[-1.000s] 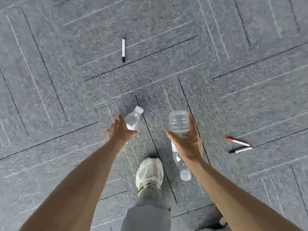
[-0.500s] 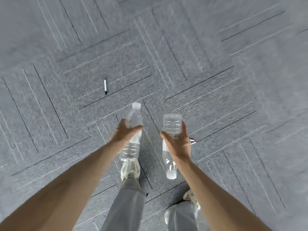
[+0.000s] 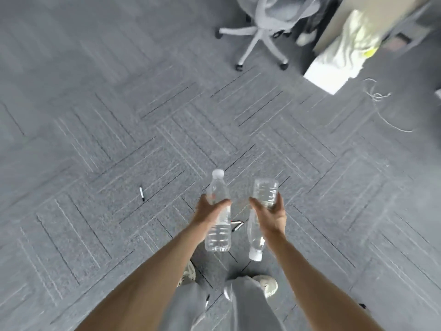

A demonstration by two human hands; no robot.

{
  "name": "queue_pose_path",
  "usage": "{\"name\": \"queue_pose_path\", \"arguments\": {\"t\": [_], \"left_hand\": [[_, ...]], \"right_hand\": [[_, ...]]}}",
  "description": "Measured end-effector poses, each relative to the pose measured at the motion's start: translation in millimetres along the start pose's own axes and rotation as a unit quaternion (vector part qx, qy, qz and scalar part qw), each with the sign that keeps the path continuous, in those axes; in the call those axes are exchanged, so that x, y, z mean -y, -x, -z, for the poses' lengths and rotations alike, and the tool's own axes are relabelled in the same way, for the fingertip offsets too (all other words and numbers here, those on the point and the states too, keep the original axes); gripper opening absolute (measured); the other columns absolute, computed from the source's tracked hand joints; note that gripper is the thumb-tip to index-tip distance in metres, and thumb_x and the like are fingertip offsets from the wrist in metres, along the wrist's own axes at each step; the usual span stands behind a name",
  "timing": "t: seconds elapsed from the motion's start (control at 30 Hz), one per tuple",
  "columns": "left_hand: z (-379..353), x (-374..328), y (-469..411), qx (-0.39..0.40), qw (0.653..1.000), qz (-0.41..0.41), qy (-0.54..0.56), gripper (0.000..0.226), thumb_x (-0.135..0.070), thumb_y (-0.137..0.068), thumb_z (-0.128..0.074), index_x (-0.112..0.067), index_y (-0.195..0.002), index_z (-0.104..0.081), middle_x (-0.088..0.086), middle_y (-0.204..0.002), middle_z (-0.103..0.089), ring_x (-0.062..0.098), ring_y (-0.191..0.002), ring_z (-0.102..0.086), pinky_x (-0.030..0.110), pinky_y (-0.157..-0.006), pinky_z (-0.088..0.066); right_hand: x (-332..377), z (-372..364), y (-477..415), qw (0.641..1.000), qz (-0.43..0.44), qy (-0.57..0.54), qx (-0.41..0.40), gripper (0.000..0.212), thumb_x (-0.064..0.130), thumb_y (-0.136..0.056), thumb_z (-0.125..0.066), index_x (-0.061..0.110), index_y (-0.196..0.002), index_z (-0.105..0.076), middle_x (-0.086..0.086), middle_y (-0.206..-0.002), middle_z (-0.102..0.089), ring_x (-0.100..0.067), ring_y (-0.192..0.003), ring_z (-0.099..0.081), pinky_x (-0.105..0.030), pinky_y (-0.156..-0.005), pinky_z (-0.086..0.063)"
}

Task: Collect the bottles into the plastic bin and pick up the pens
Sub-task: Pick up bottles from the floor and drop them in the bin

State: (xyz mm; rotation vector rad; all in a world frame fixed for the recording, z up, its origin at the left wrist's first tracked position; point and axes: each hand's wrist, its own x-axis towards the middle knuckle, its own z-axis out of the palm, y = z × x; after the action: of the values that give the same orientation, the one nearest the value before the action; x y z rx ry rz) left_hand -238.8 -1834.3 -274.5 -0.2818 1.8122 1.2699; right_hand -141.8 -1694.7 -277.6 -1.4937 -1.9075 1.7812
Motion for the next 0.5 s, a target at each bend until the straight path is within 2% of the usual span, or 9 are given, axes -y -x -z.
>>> {"name": "queue_pose_path", "arguments": {"t": [0.07,0.13,0.2,0.27,0.3,0.37,0.43,0.5], "left_hand": [[-22.6,-33.2,24.7,0.013,0.999,-0.026,-0.026,0.061,-0.035,-0.076,-0.075,-0.010,-0.123,-0.045,0.007,-0.103,-0.061,0.016,-0.078,-0.061,0.020,-0.055,-0.047],[-50.0,-66.3,47.1,0.026,0.996,-0.058,-0.063,0.063,-0.038,-0.074,-0.076,-0.013,-0.124,-0.046,0.003,-0.101,-0.060,0.015,-0.078,-0.060,0.020,-0.055,-0.046],[-84.0,-94.6,65.6,0.042,0.990,-0.089,-0.099,0.056,-0.035,-0.072,-0.078,-0.012,-0.118,-0.057,-0.001,-0.088,-0.063,0.014,-0.073,-0.061,0.020,-0.055,-0.046],[-122.6,-120.1,81.7,0.053,0.984,-0.105,-0.134,0.046,-0.039,-0.064,-0.082,-0.013,-0.099,-0.067,-0.003,-0.074,-0.066,0.016,-0.070,-0.064,0.020,-0.057,-0.048],[-144.4,-132.8,90.2,0.055,0.981,-0.110,-0.151,0.050,-0.047,-0.058,-0.082,-0.015,-0.094,-0.068,-0.002,-0.076,-0.069,0.018,-0.075,-0.067,0.025,-0.061,-0.052],[-190.2,-150.8,103.3,0.074,0.972,-0.124,-0.185,0.065,-0.058,-0.049,-0.080,-0.017,-0.098,-0.066,0.004,-0.088,-0.072,0.022,-0.084,-0.069,0.030,-0.067,-0.055],[-239.7,-167.1,120.9,0.107,0.961,-0.151,-0.206,0.063,-0.052,-0.058,-0.079,-0.013,-0.104,-0.062,0.005,-0.094,-0.070,0.020,-0.086,-0.066,0.026,-0.067,-0.048],[-288.2,-177.3,135.2,0.137,0.951,-0.163,-0.223,0.061,-0.048,-0.064,-0.079,-0.011,-0.106,-0.056,0.003,-0.096,-0.064,0.018,-0.088,-0.061,0.026,-0.071,-0.044]], "right_hand": [[20.4,33.6,11.8,0.999,-0.003,-0.028,-0.020,0.064,0.030,-0.075,-0.083,0.030,-0.130,-0.050,0.006,-0.117,-0.069,-0.021,-0.108,-0.068,-0.034,-0.094,-0.055],[42.0,72.0,23.5,0.997,-0.002,-0.042,-0.058,0.072,0.034,-0.076,-0.082,0.027,-0.137,-0.045,0.012,-0.123,-0.062,-0.016,-0.111,-0.063,-0.032,-0.099,-0.051],[58.4,117.8,30.0,0.993,0.003,-0.058,-0.100,0.067,0.038,-0.075,-0.082,0.023,-0.133,-0.051,0.009,-0.117,-0.067,-0.015,-0.105,-0.066,-0.034,-0.097,-0.052],[71.0,167.2,34.0,0.989,0.007,-0.071,-0.128,0.058,0.039,-0.075,-0.080,0.024,-0.124,-0.054,0.013,-0.103,-0.070,-0.011,-0.095,-0.068,-0.031,-0.089,-0.052],[75.8,192.1,34.7,0.987,0.003,-0.080,-0.142,0.055,0.039,-0.076,-0.079,0.026,-0.123,-0.053,0.017,-0.099,-0.068,-0.007,-0.092,-0.066,-0.028,-0.087,-0.050],[81.9,238.9,35.4,0.978,-0.007,-0.112,-0.173,0.056,0.041,-0.074,-0.079,0.027,-0.122,-0.055,0.015,-0.102,-0.069,-0.008,-0.095,-0.066,-0.028,-0.090,-0.049],[84.5,285.3,34.7,0.971,-0.003,-0.127,-0.204,0.051,0.043,-0.072,-0.079,0.029,-0.116,-0.057,0.011,-0.104,-0.071,-0.013,-0.100,-0.067,-0.033,-0.094,-0.050],[87.7,330.9,34.3,0.963,0.001,-0.139,-0.232,0.046,0.037,-0.077,-0.078,0.030,-0.116,-0.054,0.017,-0.097,-0.066,-0.014,-0.101,-0.064,-0.028,-0.090,-0.046]]}}
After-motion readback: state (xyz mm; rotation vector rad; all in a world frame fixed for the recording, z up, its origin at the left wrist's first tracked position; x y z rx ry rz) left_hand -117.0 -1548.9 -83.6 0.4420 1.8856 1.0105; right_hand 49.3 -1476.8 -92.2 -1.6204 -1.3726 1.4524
